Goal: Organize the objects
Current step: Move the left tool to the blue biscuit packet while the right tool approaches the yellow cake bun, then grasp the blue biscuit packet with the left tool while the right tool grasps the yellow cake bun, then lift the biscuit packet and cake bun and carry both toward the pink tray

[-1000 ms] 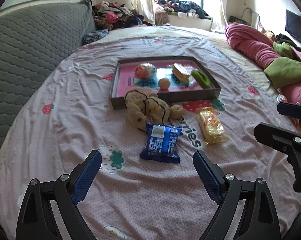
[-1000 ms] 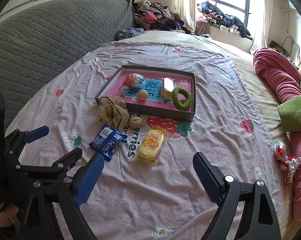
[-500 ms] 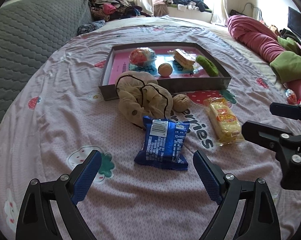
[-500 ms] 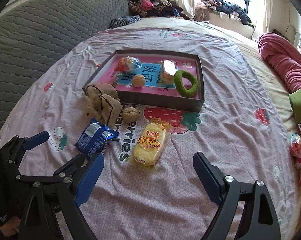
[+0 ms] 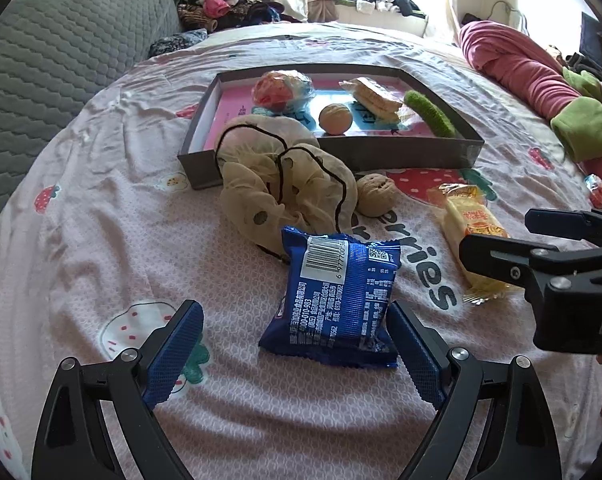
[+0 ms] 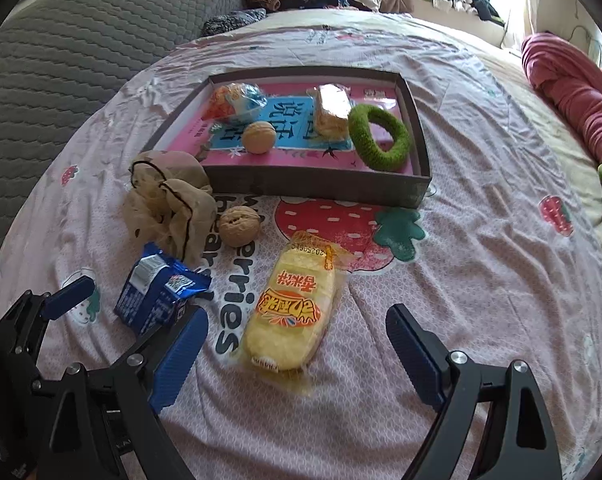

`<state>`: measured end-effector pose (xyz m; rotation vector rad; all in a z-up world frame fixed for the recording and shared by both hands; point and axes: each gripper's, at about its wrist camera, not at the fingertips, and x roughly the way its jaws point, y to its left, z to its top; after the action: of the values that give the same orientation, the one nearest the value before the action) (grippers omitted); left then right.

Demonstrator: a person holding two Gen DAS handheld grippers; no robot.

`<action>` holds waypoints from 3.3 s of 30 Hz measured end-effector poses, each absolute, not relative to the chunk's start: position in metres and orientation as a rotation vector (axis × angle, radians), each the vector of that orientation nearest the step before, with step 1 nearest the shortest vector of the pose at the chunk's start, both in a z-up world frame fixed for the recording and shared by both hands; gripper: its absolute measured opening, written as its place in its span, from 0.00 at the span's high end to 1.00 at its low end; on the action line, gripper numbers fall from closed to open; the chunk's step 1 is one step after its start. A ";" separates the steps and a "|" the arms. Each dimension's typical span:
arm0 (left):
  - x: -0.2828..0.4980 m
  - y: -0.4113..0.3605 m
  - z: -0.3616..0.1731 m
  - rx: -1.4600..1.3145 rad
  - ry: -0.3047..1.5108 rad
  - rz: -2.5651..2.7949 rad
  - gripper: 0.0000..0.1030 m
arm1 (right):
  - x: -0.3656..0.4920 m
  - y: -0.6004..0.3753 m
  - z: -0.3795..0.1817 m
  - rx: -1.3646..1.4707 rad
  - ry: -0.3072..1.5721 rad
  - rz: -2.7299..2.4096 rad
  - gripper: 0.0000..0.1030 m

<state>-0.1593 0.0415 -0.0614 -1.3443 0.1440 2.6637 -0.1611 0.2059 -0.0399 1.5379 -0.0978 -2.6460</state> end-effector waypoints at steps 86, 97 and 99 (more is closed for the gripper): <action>-0.100 0.034 0.094 -1.006 0.051 2.763 0.48 | -0.095 0.198 0.085 1.206 -0.008 -2.707 0.61; -0.111 0.041 0.125 -0.941 0.069 2.784 0.48 | -0.100 0.203 0.121 1.116 -0.005 -2.746 0.61; -0.116 0.041 0.129 -0.935 0.070 2.785 0.48 | -0.103 0.203 0.126 1.102 -0.002 -2.748 0.61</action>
<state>-0.1161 0.0412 0.1287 -0.9348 0.0699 2.7855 -0.1029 0.2030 0.1263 1.1023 -0.0015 -2.7478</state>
